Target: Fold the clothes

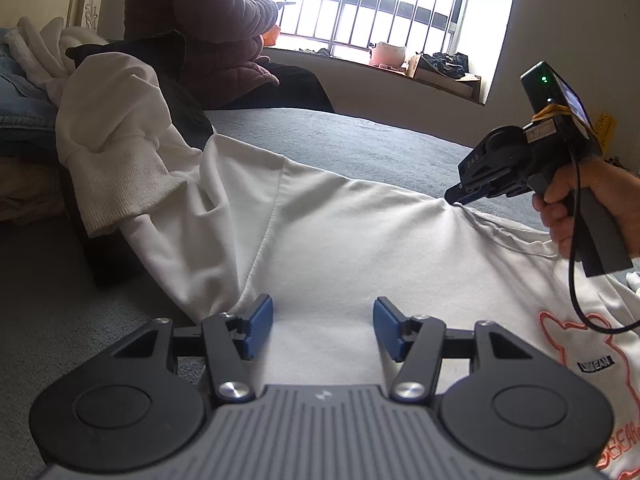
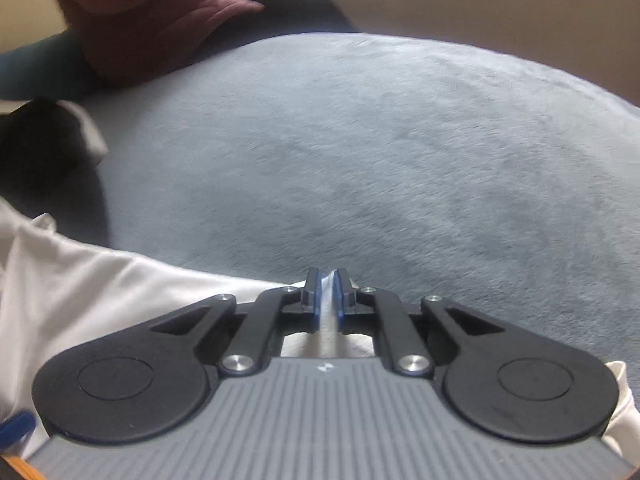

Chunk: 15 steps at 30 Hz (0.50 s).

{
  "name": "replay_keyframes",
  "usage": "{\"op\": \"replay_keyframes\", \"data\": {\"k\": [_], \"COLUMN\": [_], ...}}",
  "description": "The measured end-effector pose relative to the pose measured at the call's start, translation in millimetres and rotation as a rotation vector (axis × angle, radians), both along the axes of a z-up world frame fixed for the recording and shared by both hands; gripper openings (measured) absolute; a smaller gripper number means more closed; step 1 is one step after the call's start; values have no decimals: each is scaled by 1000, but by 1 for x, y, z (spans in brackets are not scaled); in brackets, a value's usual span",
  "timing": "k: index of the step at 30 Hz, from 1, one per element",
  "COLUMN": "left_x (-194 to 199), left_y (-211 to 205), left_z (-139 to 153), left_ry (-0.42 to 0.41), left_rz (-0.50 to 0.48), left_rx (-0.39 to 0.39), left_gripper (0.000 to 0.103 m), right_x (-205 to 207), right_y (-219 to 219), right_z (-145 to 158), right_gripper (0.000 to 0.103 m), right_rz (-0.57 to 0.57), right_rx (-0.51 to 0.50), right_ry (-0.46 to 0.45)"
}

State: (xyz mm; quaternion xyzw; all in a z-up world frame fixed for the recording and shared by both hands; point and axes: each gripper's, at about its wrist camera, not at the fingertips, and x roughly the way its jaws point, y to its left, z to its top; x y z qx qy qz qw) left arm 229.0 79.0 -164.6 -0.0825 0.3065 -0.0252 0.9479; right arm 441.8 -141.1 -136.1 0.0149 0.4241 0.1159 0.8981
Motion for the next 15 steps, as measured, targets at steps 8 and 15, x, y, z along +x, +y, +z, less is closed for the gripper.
{"op": "replay_keyframes", "data": {"k": [8,15], "left_x": [1,2], "left_y": [0,-3], "left_z": [-1,0], "left_ry": [1,4], "left_rz": [-1,-1], "left_rx": [0,22], "left_gripper": [57,58], "right_x": [-11,-34], "right_y": [-79,-156], "right_z": [43,45], "right_gripper": [27,43], "right_rz": [-151,-218], "right_rx": [127,149], "right_ry": [-49,63]}}
